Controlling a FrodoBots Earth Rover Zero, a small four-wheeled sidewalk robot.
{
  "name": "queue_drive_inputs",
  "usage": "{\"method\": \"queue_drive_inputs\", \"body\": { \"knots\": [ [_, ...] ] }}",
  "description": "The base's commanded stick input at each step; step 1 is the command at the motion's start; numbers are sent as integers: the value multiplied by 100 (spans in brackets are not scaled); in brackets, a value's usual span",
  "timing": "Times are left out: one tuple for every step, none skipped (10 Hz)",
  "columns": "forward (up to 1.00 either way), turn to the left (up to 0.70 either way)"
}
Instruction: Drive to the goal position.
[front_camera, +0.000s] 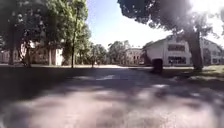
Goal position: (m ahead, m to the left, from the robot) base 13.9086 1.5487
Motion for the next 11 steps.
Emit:
{"method": "queue_drive_inputs", "body": {
  "knots": [
    [70,0],
    [70,0],
    [70,0],
    [70,0],
    [70,0],
    [70,0],
    [70,0],
    [70,0],
    [70,0],
    [70,0],
    [70,0]
  ]
}}
